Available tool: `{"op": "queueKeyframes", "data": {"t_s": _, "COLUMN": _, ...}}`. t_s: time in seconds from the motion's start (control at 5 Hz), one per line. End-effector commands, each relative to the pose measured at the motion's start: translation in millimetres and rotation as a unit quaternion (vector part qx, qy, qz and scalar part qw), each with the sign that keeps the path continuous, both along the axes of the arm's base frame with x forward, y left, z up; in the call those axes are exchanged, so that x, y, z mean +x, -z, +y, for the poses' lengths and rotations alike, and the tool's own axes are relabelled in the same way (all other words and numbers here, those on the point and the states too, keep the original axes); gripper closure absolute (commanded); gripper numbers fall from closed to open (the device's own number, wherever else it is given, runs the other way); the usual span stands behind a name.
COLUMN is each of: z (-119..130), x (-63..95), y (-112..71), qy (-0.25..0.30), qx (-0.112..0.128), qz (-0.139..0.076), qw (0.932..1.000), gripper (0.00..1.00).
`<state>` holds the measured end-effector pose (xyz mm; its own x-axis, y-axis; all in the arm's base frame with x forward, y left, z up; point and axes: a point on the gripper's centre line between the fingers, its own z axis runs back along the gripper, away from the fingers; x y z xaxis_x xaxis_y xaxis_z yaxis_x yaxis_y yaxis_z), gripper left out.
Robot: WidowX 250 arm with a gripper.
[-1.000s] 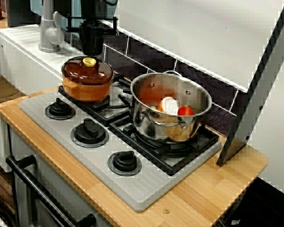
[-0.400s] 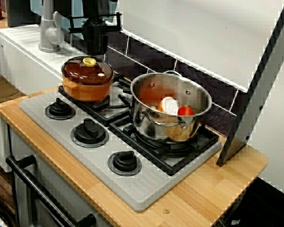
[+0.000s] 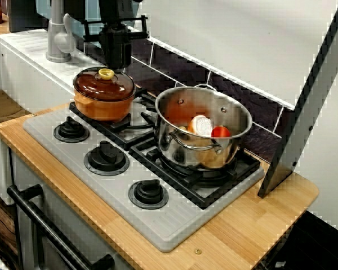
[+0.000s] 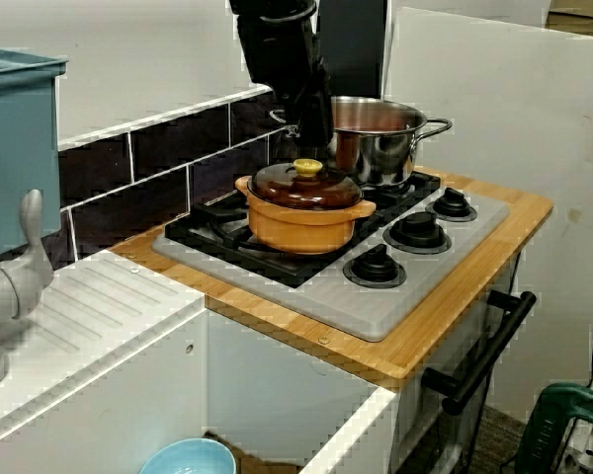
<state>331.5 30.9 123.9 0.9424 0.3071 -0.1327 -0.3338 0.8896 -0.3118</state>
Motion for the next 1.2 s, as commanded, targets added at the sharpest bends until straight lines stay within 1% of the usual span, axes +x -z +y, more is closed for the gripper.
{"op": "queueKeyframes", "data": {"t_s": 0.0, "z": -8, "x": -10.2, "y": -23.4, "qy": 0.003, "qx": 0.006, "qz": -0.038, "qw": 0.9993, "gripper": 1.0}}
{"op": "queueKeyframes", "data": {"t_s": 0.4, "z": -13, "x": -9.2, "y": -9.6, "qy": -0.006, "qx": 0.009, "qz": -0.028, "qw": 0.9995, "gripper": 1.0}}
{"op": "queueKeyframes", "data": {"t_s": 0.6, "z": -15, "x": -10.7, "y": -6.7, "qy": -0.007, "qx": 0.01, "qz": -0.028, "qw": 0.9995, "gripper": 1.0}}
{"op": "queueKeyframes", "data": {"t_s": 1.0, "z": -6, "x": -7.9, "y": -2.4, "qy": -0.017, "qx": 0.009, "qz": -0.024, "qw": 0.9995, "gripper": 1.0}}
